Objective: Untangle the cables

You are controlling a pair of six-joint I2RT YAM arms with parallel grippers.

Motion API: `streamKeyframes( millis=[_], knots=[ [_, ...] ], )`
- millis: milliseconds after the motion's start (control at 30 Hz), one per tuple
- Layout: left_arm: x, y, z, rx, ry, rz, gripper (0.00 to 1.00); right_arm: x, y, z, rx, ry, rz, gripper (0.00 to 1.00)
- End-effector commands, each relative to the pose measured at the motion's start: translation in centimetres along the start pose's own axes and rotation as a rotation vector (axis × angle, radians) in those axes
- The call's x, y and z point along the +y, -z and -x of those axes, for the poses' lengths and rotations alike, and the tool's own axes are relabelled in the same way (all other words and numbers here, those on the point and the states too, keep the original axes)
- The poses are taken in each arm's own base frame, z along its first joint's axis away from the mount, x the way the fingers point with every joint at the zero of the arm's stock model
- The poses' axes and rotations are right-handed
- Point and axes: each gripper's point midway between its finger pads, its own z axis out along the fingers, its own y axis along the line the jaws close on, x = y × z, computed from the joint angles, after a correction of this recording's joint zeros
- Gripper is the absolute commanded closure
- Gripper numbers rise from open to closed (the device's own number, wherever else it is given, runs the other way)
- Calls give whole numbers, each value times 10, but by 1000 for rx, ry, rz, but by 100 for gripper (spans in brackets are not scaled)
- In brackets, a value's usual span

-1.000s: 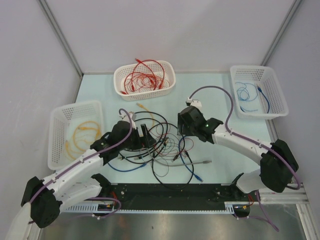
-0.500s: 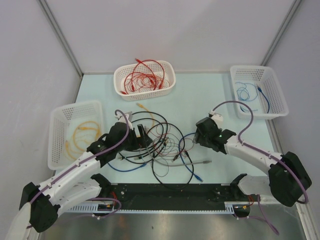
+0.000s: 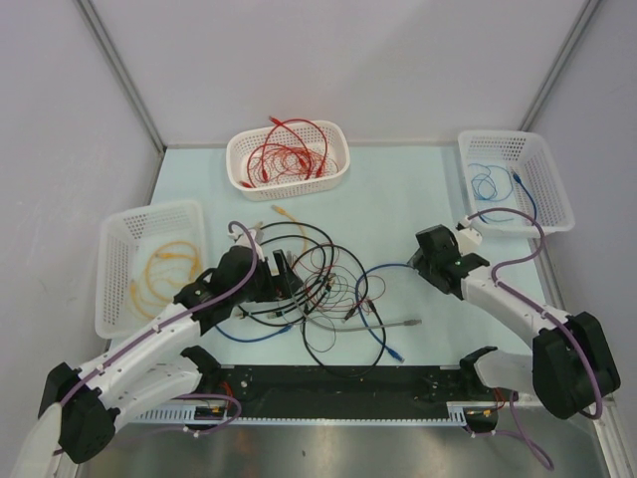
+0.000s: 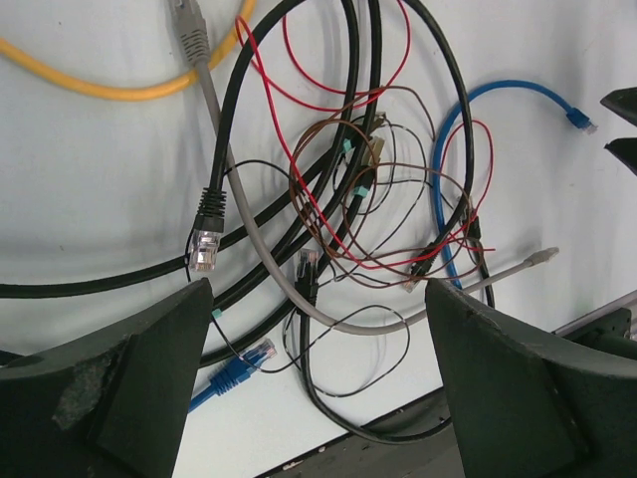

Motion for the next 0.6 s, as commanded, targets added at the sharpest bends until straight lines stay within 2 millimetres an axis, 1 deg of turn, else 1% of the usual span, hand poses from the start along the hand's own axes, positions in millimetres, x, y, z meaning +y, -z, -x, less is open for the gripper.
streamKeyframes(
  millis=[0, 33, 133, 167, 200, 233, 300, 333, 367, 400, 433, 467, 500, 533, 567],
  knots=[
    [-3, 2, 0, -18, 6, -27, 7, -18, -17, 10, -39, 16, -86, 29],
    [-2, 2, -1, -15, 2, -25, 7, -17, -20, 10, -27, 31, -78, 30],
    [-4, 3, -1, -14, -20, -39, 7, -12, -22, -2, 30, 55, -51, 31],
    [-7, 4, 1, -16, -29, -51, 7, -4, -20, -9, 58, 71, -14, 32],
    [-12, 5, -1, -6, -46, -78, 7, 1, -15, -9, 53, 93, 10, 32],
    [-20, 7, -1, 0, -83, -105, 7, 11, -6, -19, 58, 138, 51, 32],
    [-25, 9, -1, 8, -117, -118, 7, 23, 10, -28, 54, 211, 113, 32],
    [-28, 11, 1, 8, -139, -126, 7, 37, 28, -38, 49, 270, 192, 32],
    [-28, 11, 0, 12, -144, -124, 7, 46, 39, -46, 50, 311, 245, 32],
    [-28, 11, 1, 10, -145, -122, 7, 51, 48, -52, 58, 357, 285, 33],
    [-27, 11, 1, 8, -141, -119, 7, 57, 60, -63, 80, 393, 333, 33],
    [-28, 9, 0, 11, -140, -120, 7, 54, 65, -75, 134, 417, 350, 33],
    [-27, 9, -1, 14, -138, -122, 7, 53, 68, -82, 169, 441, 362, 34],
    [-28, 8, -3, 20, -136, -125, 7, 48, 74, -98, 243, 479, 369, 35],
    [-28, 7, -4, 25, -136, -124, 7, 45, 77, -104, 269, 503, 368, 35]
  ],
)
